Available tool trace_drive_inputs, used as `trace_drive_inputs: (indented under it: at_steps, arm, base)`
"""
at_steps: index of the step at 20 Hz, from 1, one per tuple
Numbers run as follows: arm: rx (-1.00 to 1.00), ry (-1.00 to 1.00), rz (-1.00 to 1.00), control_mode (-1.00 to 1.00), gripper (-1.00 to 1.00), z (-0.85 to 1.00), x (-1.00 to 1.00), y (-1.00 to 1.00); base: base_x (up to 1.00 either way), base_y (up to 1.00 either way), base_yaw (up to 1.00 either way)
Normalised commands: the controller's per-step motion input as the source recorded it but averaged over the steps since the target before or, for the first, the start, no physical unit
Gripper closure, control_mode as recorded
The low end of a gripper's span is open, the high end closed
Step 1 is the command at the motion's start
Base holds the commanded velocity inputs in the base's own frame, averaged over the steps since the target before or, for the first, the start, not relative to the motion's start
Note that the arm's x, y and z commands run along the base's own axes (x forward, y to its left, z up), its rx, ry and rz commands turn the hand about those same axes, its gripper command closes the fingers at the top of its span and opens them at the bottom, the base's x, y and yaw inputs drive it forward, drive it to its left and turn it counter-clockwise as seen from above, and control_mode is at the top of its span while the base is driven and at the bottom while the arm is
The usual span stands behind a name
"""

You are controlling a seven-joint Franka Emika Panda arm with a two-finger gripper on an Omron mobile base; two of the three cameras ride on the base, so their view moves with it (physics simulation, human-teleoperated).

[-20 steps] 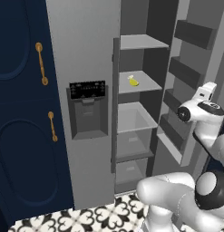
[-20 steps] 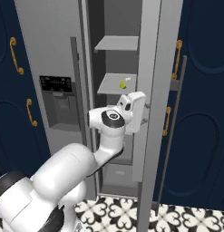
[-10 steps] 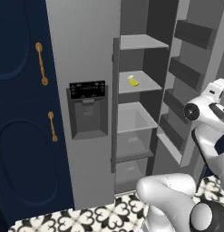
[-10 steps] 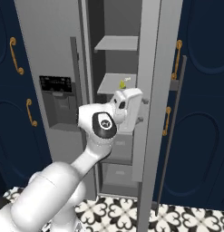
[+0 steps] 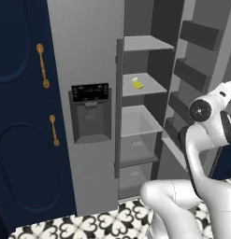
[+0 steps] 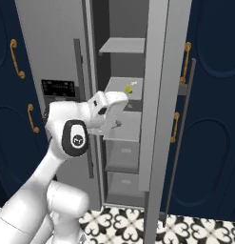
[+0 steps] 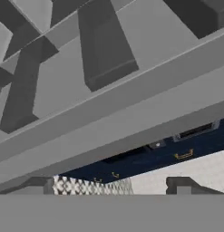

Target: Grab a lemon wedge from the fridge and one ice cube from the ice bowl, and put them in the glass of lemonade.

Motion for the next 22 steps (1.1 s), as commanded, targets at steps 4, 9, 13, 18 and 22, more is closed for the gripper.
trace_drive_inputs:
  at_steps: [4, 9, 13, 18, 22]
  arm:
    - [0.45, -0.13, 0.05, -1.00, -1.00, 0.00, -0.54, 0.97]
    - [0.70, -0.11, 0.03, -1.00, -1.00, -0.22, -0.05, 0.77]
    - [0.61, 0.00, 0.11, -1.00, -1.00, -0.08, -0.10, 0.58]
    - [0.45, 0.05, 0.13, -1.00, -1.00, 0.00, -0.22, 0.38]
    - [0.17, 0.06, 0.14, -1.00, -1.00, 0.09, -0.53, 0.02]
  base:
    - [0.00, 0.00, 0.00]
    - [0.00, 0.00, 0.00]
    - [0.00, 0.00, 0.00]
    - [0.00, 0.00, 0.00]
    - [0.00, 0.00, 0.00]
